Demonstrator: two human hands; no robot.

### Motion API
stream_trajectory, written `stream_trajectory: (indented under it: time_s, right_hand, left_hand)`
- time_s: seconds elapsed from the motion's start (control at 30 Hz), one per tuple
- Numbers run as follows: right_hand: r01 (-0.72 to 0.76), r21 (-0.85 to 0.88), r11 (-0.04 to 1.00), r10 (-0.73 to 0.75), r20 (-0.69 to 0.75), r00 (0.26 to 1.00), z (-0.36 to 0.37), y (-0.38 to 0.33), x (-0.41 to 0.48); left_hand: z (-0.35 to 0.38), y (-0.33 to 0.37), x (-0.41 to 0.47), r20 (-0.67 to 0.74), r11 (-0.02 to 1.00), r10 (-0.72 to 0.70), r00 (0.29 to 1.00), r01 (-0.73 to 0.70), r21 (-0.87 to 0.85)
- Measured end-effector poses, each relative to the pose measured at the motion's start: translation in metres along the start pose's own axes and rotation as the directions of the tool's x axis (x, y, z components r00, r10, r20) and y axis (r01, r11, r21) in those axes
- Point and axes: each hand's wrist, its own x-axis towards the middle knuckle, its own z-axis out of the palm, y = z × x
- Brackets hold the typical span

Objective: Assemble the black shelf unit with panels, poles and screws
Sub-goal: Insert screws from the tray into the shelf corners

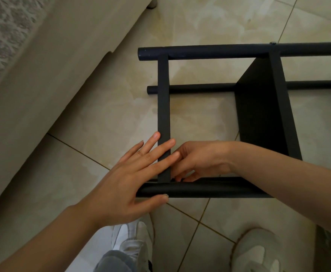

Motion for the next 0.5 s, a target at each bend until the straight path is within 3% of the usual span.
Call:
stream_trajectory:
  time_s: [0.5]
  right_hand:
    - [-0.060, -0.031, 0.998, 0.061, 0.031, 0.998, -0.0031, -0.0064, 0.0048]
  left_hand:
    - [0.0002, -0.0002, -0.0004, 0.006, 1.000, -0.010, 1.000, 0.010, 0.000]
